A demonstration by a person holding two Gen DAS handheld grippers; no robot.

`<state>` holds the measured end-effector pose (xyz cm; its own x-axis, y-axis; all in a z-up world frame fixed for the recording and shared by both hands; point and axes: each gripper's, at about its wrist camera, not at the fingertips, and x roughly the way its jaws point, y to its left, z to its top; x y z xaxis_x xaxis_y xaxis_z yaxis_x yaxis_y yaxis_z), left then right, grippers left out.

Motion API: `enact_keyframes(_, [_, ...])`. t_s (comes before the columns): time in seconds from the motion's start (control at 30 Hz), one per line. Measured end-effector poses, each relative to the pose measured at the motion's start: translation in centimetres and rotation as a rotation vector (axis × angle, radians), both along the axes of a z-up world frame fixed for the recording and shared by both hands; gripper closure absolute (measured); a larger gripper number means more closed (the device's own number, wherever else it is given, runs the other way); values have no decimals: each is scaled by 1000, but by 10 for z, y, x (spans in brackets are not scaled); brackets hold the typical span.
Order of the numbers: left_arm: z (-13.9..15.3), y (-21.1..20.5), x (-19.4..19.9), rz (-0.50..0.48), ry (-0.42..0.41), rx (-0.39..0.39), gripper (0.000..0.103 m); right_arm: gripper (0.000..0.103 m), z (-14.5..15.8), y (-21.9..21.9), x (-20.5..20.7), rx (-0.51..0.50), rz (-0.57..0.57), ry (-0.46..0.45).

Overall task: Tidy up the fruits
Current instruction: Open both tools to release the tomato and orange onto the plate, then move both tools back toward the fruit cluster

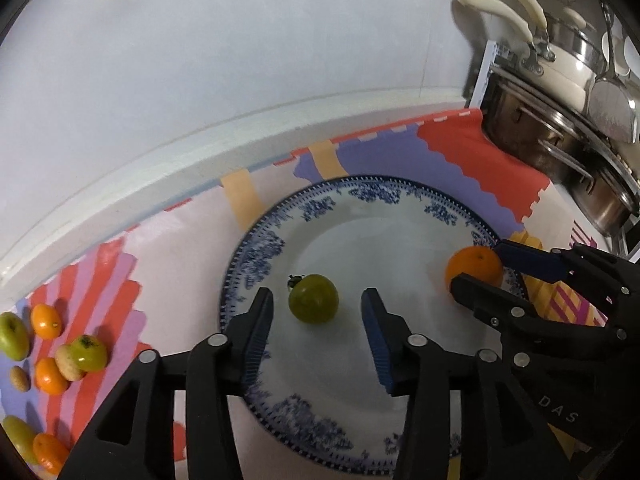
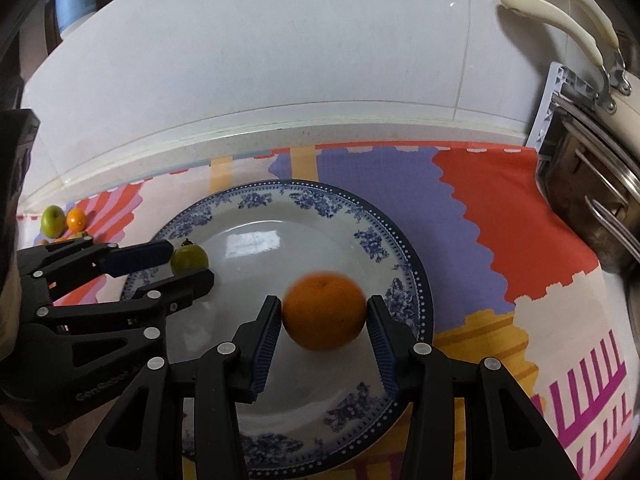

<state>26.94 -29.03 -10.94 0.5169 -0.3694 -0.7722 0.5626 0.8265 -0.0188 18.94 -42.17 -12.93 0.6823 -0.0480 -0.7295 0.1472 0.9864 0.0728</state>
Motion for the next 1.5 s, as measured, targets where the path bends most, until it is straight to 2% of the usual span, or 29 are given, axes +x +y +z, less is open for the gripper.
enact_keyframes(0.3, [43, 36, -36, 71, -98, -50, 44, 53, 34, 18, -32, -56, -9, -80])
enact_keyframes(0.57, [76, 76, -82, 136, -175, -84, 33, 39, 72, 46, -69, -78, 9, -188])
enact_keyframes(0.77, [92, 109, -117, 197, -230, -101, 25, 35, 91, 70, -95, -84, 38, -247])
enact_keyframes(0.93, [101, 138, -142, 237, -264, -109, 23, 32, 101, 94, -112, -84, 78, -281])
enact_keyframes(1.5, [123, 240, -186, 350, -353, -82, 15, 31, 120, 186, -140, -66, 201, -347])
